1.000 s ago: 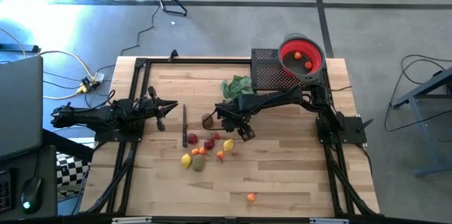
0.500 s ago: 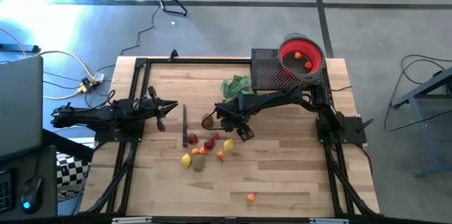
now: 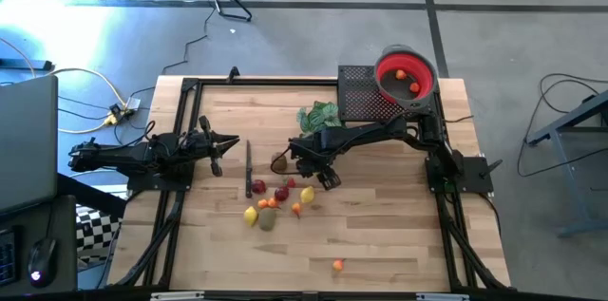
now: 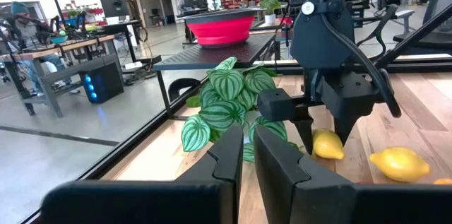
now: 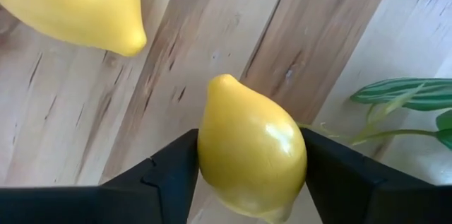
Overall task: Pick & Place Fruit
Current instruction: Put the lemon into the red colander
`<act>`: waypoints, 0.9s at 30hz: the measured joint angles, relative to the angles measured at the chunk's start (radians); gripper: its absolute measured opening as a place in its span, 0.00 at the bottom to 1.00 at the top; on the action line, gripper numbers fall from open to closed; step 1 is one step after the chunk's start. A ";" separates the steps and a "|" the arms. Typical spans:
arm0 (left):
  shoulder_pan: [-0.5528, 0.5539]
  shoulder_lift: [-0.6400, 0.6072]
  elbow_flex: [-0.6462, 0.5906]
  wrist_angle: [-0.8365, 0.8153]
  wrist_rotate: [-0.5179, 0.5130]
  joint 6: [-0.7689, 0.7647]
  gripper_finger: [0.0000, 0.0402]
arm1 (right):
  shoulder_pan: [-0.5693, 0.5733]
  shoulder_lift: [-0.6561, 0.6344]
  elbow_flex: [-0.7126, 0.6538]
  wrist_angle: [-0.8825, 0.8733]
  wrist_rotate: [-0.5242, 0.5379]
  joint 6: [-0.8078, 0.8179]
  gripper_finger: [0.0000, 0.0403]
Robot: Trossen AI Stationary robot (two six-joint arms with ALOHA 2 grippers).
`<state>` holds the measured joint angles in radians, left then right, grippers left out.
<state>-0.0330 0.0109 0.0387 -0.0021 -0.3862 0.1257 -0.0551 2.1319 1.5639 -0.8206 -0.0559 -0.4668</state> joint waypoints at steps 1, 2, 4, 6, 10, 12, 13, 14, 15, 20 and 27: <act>0.000 0.000 0.000 0.000 0.000 0.000 0.08 | 0.000 0.000 0.000 0.003 0.000 0.000 0.54; 0.000 0.000 0.000 0.000 0.000 0.000 0.08 | 0.000 0.000 0.000 0.006 0.000 0.000 0.54; 0.000 0.000 0.000 0.000 0.000 0.000 0.08 | 0.000 0.000 0.000 0.014 0.000 0.000 0.54; 0.000 0.000 0.000 0.000 0.000 0.000 0.08 | 0.000 0.000 0.000 0.027 0.000 0.000 0.55; 0.000 0.000 0.000 0.000 0.000 0.000 0.08 | 0.000 0.000 0.000 0.045 0.000 0.000 0.60; 0.000 0.000 0.000 0.000 0.000 0.000 0.08 | 0.000 0.000 0.000 0.048 0.000 0.000 0.62; 0.000 0.000 0.000 0.000 0.000 0.000 0.08 | 0.000 0.000 0.000 0.047 0.000 -0.001 0.63; 0.000 0.000 0.000 0.000 0.000 0.000 0.08 | 0.000 0.000 0.000 0.047 0.000 -0.002 0.63; 0.000 0.000 0.000 0.000 0.000 0.000 0.08 | 0.000 0.000 0.000 0.047 0.000 -0.004 0.63; 0.000 0.000 0.000 0.000 0.000 0.000 0.08 | 0.000 0.000 0.000 0.047 -0.015 -0.005 0.62; 0.000 0.000 0.000 0.000 0.000 0.000 0.08 | 0.000 0.000 0.000 0.046 -0.029 -0.008 0.57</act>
<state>-0.0328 0.0109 0.0387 -0.0021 -0.3862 0.1257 -0.0551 2.1319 1.5639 -0.7746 -0.0849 -0.4744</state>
